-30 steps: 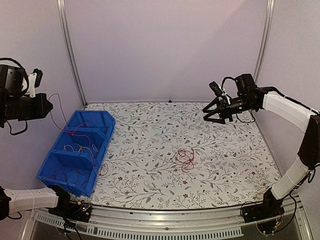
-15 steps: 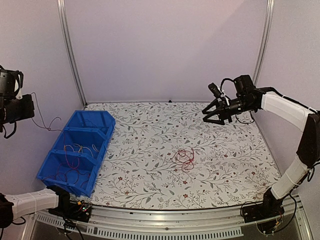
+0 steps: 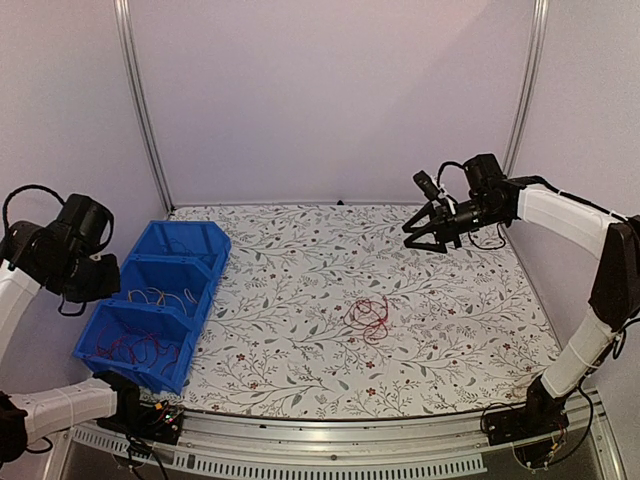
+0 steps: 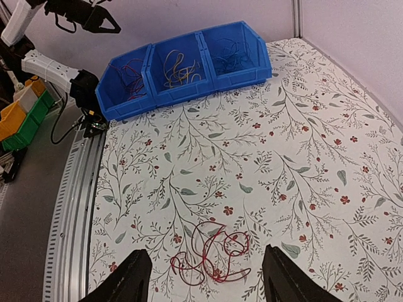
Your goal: Untangle the cables
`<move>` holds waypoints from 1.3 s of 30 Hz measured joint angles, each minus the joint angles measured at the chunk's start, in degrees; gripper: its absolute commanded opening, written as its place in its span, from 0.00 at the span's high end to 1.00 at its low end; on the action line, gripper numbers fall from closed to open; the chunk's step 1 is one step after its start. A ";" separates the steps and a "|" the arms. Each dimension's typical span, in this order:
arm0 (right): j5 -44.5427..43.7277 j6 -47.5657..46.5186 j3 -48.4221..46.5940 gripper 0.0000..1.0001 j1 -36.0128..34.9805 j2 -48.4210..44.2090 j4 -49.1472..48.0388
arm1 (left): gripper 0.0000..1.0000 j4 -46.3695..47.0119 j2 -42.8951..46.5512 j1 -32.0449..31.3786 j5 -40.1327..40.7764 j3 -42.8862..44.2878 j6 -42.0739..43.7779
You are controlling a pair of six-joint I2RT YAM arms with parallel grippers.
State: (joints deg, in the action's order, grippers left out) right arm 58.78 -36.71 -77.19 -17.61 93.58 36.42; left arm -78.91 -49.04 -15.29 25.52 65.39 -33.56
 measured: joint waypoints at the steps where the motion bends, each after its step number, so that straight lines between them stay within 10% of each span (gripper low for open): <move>1: 0.04 -0.02 0.00 0.36 0.00 0.00 -0.02 | 1.00 -0.02 0.59 0.02 -0.76 -1.53 -1.20; 6: 0.57 -0.20 -0.09 0.36 0.00 0.79 0.07 | 0.98 -0.15 3.23 0.04 -3.65 -7.80 -5.88; 12: 0.00 -0.26 -0.13 0.36 -0.15 2.51 0.44 | 0.65 5.05 2.54 0.13 -8.94 -8.28 -4.26; 22: -13.27 -1.33 -0.13 0.42 -6.62 10.05 0.90 | 0.46 36.13 -6.36 -12.98 -18.88 -7.28 3.23; 39: -18.43 2.40 -2.95 0.37 -6.34 22.47 10.82 | 0.39 65.02 -55.43 -35.95 -21.73 5.84 12.24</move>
State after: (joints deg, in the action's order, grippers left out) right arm 40.36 -34.30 -80.14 -23.94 116.05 47.24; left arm -13.89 -104.47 -51.24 3.79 71.22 -21.32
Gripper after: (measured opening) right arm 0.633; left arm 0.608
